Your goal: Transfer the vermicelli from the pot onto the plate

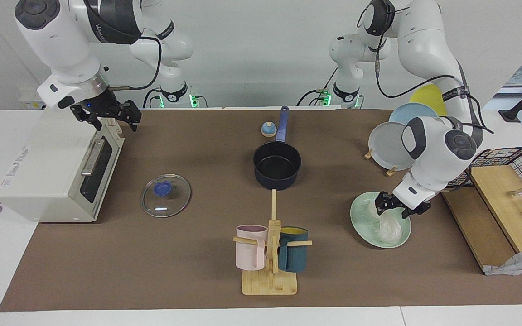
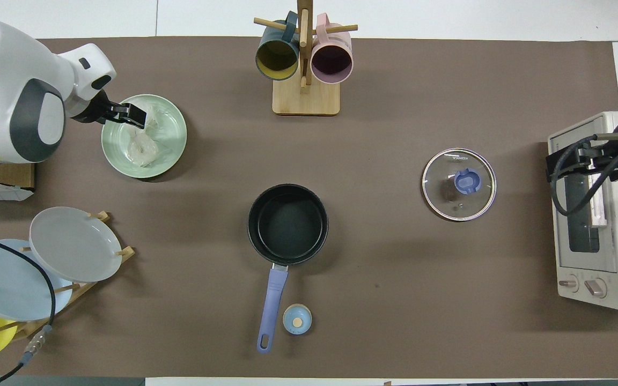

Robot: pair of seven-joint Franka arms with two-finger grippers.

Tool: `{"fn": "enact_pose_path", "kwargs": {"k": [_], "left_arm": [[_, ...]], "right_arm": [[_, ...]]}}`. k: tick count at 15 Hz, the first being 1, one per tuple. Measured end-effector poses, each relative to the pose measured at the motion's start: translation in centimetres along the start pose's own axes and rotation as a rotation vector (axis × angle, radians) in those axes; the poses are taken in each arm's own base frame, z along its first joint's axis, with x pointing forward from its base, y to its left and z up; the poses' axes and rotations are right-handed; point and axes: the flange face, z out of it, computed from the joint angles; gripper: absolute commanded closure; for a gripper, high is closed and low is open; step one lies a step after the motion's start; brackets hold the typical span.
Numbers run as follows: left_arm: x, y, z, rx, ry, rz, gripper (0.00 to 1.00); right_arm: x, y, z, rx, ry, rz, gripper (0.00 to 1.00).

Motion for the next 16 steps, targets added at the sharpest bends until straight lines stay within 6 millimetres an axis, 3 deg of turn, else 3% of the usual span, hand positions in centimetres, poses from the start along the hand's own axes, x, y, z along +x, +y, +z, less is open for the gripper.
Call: {"fn": "enact_pose_path", "kwargs": {"k": [4, 9, 12, 16], "left_arm": [[-3.1, 1.4, -9.3, 0.010, -0.002, -0.097, 0.00], [-9.7, 2.9, -19.9, 0.029, -0.033, -0.104, 0.00], [-12.4, 3.5, -21.5, 0.035, -0.080, -0.113, 0.00], [-13.3, 4.8, -19.3, 0.040, -0.132, -0.120, 0.00]], "right_arm": [[0.0, 1.3, 0.0, 0.004, 0.000, 0.023, 0.00], [0.0, 0.8, 0.0, 0.004, 0.000, 0.014, 0.00], [0.0, 0.8, 0.0, 0.004, 0.001, 0.015, 0.00], [0.0, 0.8, 0.0, 0.004, 0.001, 0.015, 0.00]]}}
